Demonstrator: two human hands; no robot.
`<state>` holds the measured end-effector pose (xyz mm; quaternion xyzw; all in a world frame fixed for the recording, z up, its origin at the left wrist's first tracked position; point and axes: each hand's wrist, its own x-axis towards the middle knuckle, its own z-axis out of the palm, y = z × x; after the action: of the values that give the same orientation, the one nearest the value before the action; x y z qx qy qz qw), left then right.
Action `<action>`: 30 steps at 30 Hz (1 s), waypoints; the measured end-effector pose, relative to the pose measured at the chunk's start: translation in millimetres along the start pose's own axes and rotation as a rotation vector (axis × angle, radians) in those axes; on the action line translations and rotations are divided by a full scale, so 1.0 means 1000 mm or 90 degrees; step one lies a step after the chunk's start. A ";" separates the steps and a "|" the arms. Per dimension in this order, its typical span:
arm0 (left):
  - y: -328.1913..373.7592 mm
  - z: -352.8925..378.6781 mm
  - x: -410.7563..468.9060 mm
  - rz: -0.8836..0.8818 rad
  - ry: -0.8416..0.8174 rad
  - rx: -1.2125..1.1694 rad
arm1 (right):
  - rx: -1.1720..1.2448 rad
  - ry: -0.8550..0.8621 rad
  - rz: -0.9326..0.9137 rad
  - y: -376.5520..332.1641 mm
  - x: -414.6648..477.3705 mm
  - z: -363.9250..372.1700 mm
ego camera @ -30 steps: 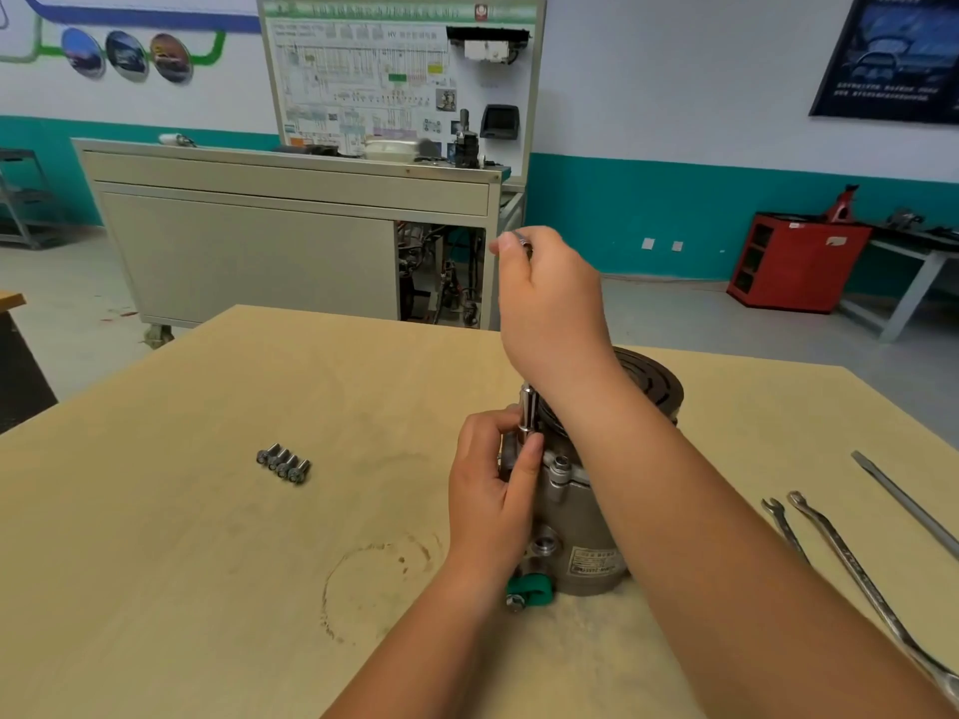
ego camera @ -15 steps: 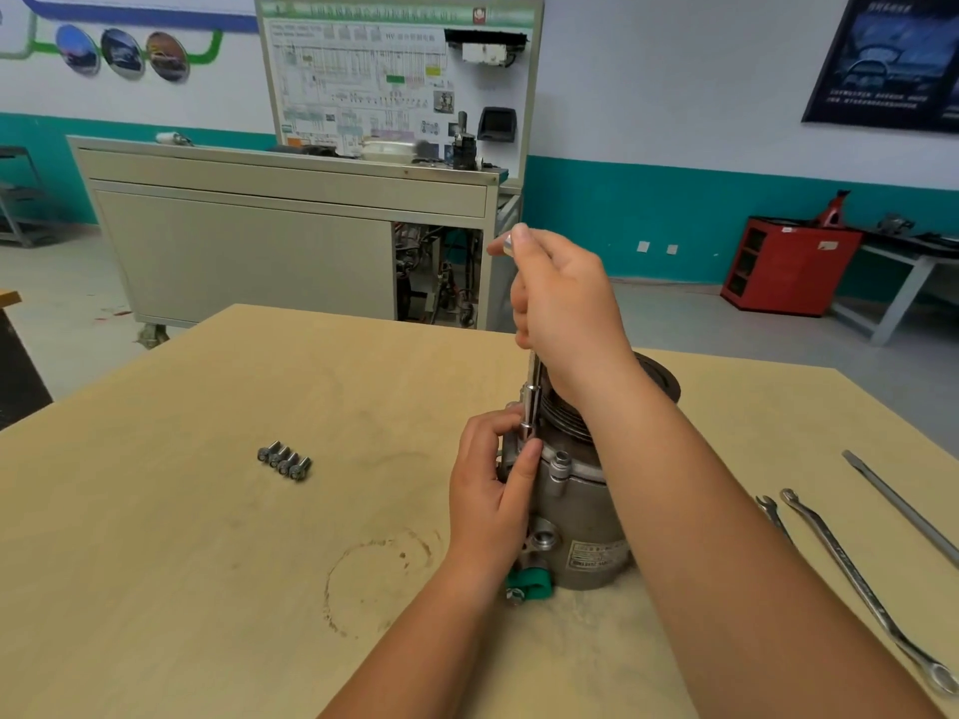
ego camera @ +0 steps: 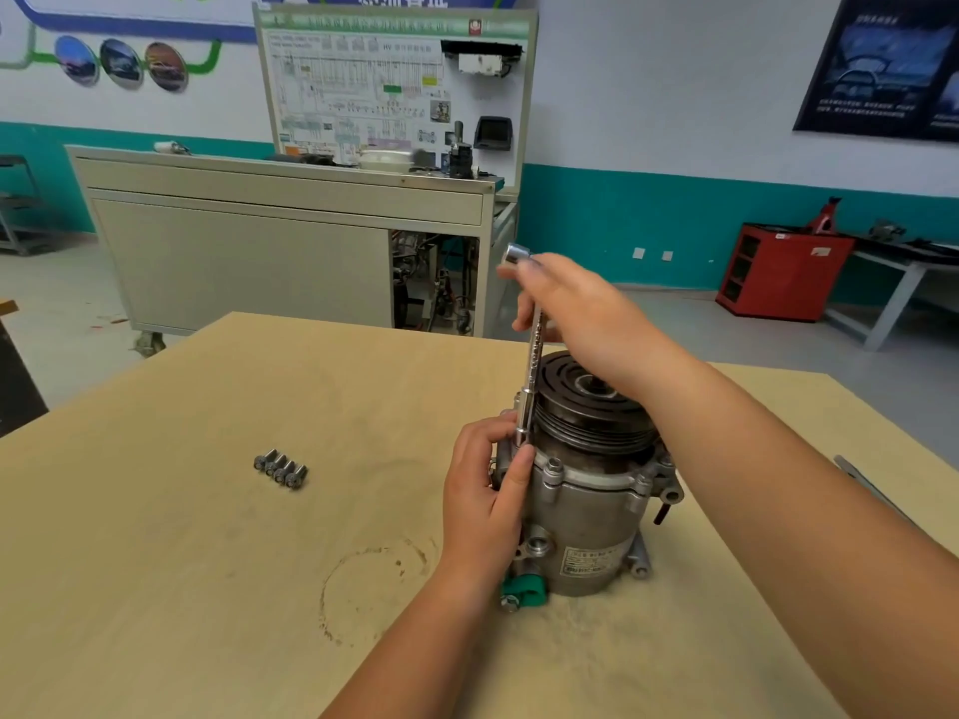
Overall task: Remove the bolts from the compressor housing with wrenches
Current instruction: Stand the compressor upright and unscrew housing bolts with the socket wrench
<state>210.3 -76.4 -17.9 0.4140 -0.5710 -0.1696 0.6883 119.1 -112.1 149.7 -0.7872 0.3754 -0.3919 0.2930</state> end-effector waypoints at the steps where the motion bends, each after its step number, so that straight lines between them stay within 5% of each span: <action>1: 0.000 0.000 0.000 -0.001 0.005 -0.005 | -0.084 0.002 -0.006 0.004 -0.003 0.000; 4: 0.000 0.001 -0.001 -0.009 0.011 -0.015 | -0.222 0.046 -0.014 0.015 -0.010 0.006; 9: 0.002 0.000 -0.001 -0.010 0.002 -0.002 | -0.058 0.131 -0.003 0.019 -0.013 0.007; 16: 0.010 -0.004 0.000 -0.025 -0.017 -0.029 | 0.009 0.122 -0.041 0.022 -0.015 0.004; 21: 0.033 -0.011 0.025 -0.053 0.062 -0.079 | -0.027 0.047 -0.046 0.023 -0.016 -0.002; 26: 0.061 -0.017 0.056 0.056 -0.025 -0.034 | -0.017 0.054 -0.051 0.023 -0.016 0.002; 30: 0.061 -0.023 0.070 0.037 -0.090 -0.090 | -0.015 0.075 -0.043 0.025 -0.015 0.001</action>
<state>237.5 -80.3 74.1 0.3346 -0.6164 -0.2182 0.6785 104.3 -113.1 124.3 -0.7784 0.3699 -0.4425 0.2480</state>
